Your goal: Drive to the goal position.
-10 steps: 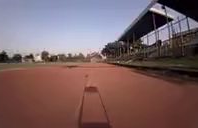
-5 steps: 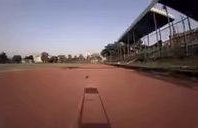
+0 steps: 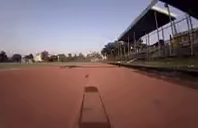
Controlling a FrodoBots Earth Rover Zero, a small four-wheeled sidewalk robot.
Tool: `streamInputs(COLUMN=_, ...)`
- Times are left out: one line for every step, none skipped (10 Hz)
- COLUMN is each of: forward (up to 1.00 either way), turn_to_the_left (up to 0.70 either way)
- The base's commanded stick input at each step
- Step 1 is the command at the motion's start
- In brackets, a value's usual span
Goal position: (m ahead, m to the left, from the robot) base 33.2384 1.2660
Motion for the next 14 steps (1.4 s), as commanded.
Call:
streamInputs(forward=0.7, turn_to_the_left=0.0)
streamInputs(forward=0.7, turn_to_the_left=0.0)
streamInputs(forward=0.7, turn_to_the_left=0.0)
streamInputs(forward=0.7, turn_to_the_left=0.0)
streamInputs(forward=0.7, turn_to_the_left=0.0)
streamInputs(forward=0.7, turn_to_the_left=0.0)
streamInputs(forward=0.7, turn_to_the_left=0.0)
streamInputs(forward=0.7, turn_to_the_left=0.0)
streamInputs(forward=0.7, turn_to_the_left=0.0)
streamInputs(forward=0.7, turn_to_the_left=0.0)
streamInputs(forward=0.7, turn_to_the_left=0.0)
streamInputs(forward=0.7, turn_to_the_left=0.0)
streamInputs(forward=0.7, turn_to_the_left=0.0)
streamInputs(forward=0.7, turn_to_the_left=0.0)
